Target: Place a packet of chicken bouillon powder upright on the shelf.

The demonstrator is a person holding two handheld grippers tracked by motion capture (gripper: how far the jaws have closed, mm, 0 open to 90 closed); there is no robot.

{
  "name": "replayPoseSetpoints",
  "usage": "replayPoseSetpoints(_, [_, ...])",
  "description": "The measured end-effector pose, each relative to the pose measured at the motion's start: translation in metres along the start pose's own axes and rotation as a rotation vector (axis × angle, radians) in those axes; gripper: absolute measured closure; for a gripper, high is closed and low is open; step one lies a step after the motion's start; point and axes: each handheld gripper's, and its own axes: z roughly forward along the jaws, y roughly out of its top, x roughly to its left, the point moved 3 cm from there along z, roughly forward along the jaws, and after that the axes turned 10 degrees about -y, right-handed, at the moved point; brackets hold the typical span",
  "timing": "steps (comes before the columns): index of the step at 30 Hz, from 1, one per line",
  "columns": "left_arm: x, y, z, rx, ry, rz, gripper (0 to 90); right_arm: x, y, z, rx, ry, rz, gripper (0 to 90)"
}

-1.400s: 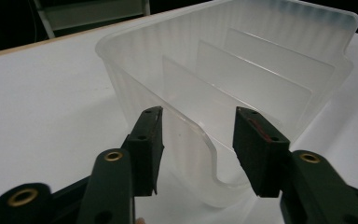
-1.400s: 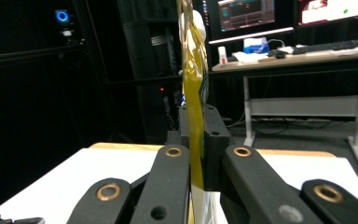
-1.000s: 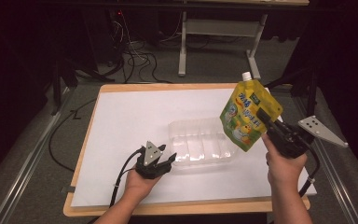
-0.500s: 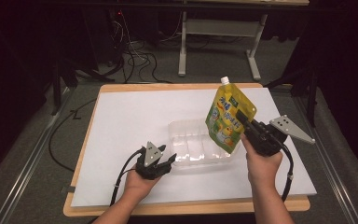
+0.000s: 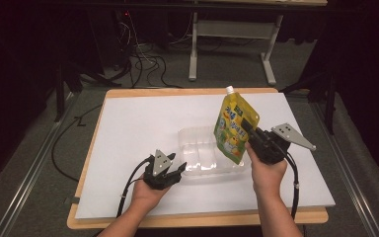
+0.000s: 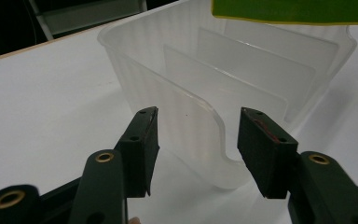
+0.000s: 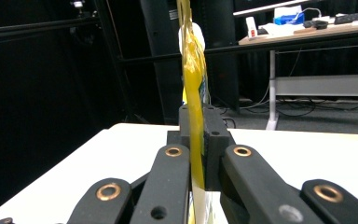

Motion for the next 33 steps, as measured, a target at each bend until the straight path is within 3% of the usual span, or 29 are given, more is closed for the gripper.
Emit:
replayPoseSetpoints(9, [0.0, -0.001, 0.004, 0.013, 0.005, 0.003, 49.1, 0.005, -0.007, 0.014, 0.018, -0.042, -0.005, 90.0])
replayPoseSetpoints(20, [0.002, -0.002, 0.007, 0.019, 0.017, 0.002, 53.4, 0.01, -0.019, 0.023, 0.025, -0.046, -0.001, 90.0])
replayPoseSetpoints(31, [0.0, -0.002, 0.007, 0.027, 0.016, 0.008, 56.3, 0.006, -0.03, 0.022, -0.009, -0.016, 0.008, 90.0])
replayPoseSetpoints(33, [0.0, -0.002, 0.007, 0.028, 0.015, 0.009, 56.5, 0.004, -0.032, 0.021, -0.016, -0.005, 0.039, 90.0])
